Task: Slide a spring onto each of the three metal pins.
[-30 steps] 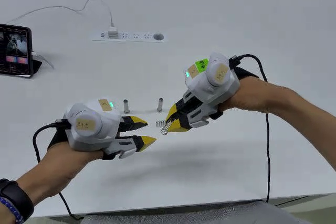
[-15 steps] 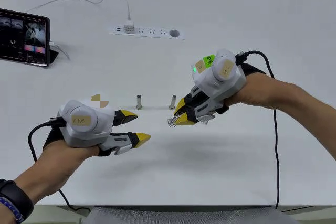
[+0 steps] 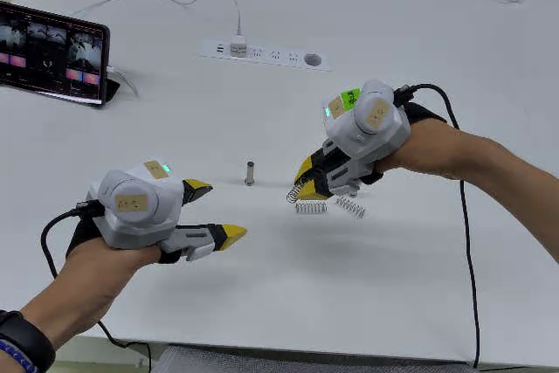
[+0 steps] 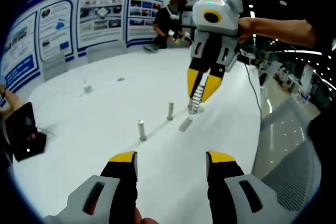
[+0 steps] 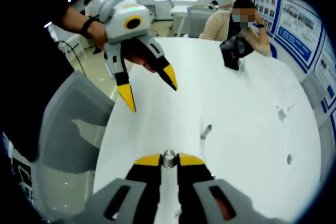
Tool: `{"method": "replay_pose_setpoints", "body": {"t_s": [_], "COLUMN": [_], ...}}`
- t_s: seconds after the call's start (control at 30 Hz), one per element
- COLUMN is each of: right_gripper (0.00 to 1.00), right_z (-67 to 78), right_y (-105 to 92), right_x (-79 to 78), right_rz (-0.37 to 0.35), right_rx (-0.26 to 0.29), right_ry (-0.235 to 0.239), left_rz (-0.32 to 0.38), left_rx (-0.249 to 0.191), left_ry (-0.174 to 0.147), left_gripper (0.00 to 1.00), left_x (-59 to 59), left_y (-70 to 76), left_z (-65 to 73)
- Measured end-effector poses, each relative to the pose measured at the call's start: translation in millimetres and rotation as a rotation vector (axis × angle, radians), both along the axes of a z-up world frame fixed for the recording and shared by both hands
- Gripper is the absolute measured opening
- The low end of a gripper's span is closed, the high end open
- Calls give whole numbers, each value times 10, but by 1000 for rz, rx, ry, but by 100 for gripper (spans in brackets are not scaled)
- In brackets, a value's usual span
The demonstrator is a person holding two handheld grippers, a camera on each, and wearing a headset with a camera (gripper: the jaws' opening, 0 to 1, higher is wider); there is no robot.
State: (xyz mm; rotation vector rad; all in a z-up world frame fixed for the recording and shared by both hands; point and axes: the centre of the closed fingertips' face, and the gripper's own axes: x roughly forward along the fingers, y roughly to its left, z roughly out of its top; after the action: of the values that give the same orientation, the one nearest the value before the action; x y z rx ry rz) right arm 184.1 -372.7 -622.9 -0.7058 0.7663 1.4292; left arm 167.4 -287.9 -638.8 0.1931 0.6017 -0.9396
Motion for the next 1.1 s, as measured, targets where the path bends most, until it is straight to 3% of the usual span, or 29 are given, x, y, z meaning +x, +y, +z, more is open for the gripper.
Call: {"method": "replay_pose_setpoints", "body": {"t_s": [0.5,0.7,1.1], "right_gripper": [12,12,12], "right_z": [-92,-171,-217], "right_y": [184,262,414], "right_x": [359,534,643], "right_rz": [1,-20,-2], "right_rx": [-33,-51,-66], "right_ry": [-36,-44,-53], "left_rz": [80,85,104], "left_rx": [-1,8,12], "left_ry": [7,17,24], "left_gripper": [63,66,69], "left_x": [25,18,3], "left_y": [269,361,466], "left_z": [32,-16,-30]}}
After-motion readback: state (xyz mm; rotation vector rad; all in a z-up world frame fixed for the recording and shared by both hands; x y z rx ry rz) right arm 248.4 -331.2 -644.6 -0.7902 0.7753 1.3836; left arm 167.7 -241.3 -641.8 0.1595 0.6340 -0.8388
